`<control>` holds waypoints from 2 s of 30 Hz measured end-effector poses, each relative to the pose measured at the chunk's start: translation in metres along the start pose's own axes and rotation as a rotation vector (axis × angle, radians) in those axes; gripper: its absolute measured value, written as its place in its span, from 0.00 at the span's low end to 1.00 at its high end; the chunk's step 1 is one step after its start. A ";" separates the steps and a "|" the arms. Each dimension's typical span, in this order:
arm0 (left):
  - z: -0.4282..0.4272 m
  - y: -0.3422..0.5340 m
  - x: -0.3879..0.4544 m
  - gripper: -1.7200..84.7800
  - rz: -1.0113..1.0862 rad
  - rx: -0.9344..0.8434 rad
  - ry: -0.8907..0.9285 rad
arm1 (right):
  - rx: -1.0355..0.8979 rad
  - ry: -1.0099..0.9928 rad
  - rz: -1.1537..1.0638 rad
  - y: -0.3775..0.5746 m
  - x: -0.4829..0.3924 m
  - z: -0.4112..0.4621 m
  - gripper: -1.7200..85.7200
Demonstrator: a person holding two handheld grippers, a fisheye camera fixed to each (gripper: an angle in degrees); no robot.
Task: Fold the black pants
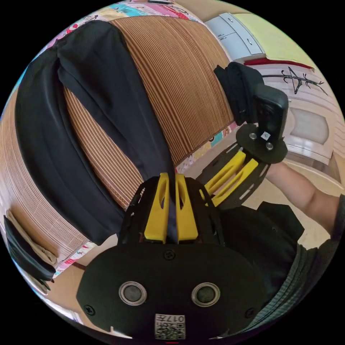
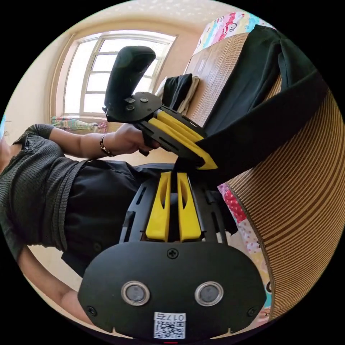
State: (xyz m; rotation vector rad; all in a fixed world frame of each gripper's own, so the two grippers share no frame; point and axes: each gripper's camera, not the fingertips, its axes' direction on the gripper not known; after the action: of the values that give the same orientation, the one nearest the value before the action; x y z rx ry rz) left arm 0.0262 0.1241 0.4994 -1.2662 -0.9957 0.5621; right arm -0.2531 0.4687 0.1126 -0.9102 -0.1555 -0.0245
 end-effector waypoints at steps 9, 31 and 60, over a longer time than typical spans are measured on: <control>0.019 0.015 -0.057 0.02 -0.109 0.066 0.238 | 0.482 0.172 0.432 -0.066 0.175 -0.207 0.15; 0.063 0.148 -0.205 0.02 -0.435 0.486 0.845 | 0.880 1.171 0.204 -0.430 -0.032 -0.167 0.05; 0.013 0.147 -0.303 0.05 -0.188 0.100 0.313 | 0.341 0.437 0.854 -0.202 -0.031 0.196 0.08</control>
State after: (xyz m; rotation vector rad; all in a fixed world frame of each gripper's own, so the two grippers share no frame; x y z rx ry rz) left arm -0.1093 -0.0800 0.2675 -1.1166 -0.8021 0.2544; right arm -0.3256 0.4978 0.3847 -0.5540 0.6251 0.5767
